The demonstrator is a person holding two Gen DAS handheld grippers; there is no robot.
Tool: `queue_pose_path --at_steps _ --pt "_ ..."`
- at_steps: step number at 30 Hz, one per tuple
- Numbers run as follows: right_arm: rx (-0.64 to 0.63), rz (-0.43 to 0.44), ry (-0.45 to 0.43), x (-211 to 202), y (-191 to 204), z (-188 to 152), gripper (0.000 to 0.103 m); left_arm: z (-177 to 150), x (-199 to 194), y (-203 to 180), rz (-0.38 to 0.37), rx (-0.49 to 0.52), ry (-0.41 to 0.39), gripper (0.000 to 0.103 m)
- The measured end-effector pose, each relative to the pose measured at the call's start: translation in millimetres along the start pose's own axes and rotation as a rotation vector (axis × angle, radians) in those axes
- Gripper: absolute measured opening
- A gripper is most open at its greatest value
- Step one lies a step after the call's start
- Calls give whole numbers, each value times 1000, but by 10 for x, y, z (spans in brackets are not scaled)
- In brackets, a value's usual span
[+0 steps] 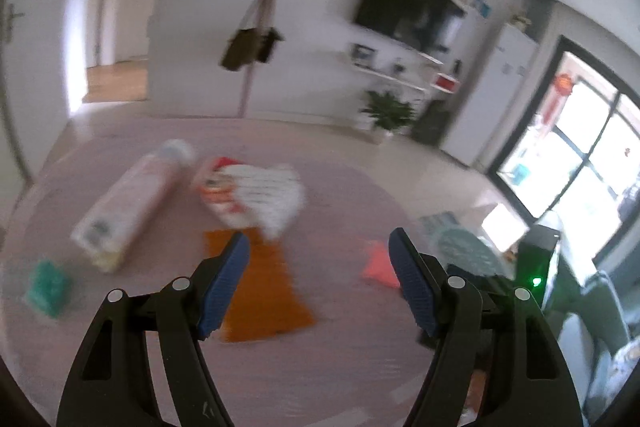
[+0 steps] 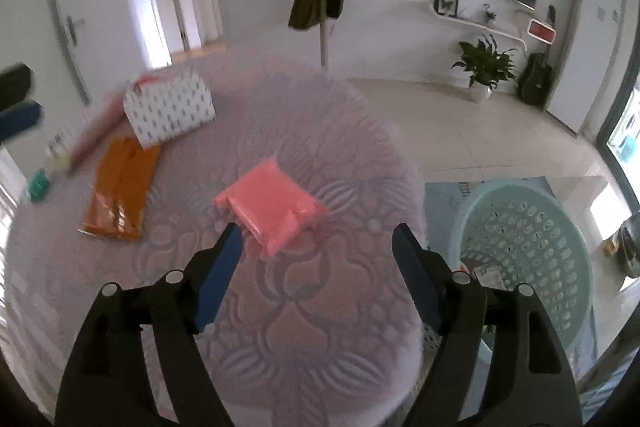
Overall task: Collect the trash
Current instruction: 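Move both open tools back over the table, then grasp the white bottle with the left tool while the right tool grasps the pink packet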
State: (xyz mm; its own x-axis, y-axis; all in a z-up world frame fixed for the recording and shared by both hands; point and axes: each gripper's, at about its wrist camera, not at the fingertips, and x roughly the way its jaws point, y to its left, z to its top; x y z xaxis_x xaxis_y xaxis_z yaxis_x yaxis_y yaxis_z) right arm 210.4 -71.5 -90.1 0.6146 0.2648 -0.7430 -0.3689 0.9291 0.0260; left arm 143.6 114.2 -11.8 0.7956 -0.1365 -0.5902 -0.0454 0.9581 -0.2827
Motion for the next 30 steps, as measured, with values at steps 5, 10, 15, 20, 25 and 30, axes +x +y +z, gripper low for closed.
queue_pose_path --at_steps 5,10,15,20,25,30 --pt "-54 -6 27 142 36 62 73 75 68 626 146 -9 43 70" --pt "-61 13 54 299 16 172 73 155 242 1138 224 -22 115 74" --pt "-49 72 74 341 -9 262 73 304 433 1210 297 45 138 80" --pt "-82 43 77 371 42 268 73 460 739 1284 325 94 215 81" --pt "-83 38 63 345 59 235 58 472 996 1266 363 139 282 81" --pt "-56 49 55 275 14 221 44 459 1112 1250 406 143 315 77"
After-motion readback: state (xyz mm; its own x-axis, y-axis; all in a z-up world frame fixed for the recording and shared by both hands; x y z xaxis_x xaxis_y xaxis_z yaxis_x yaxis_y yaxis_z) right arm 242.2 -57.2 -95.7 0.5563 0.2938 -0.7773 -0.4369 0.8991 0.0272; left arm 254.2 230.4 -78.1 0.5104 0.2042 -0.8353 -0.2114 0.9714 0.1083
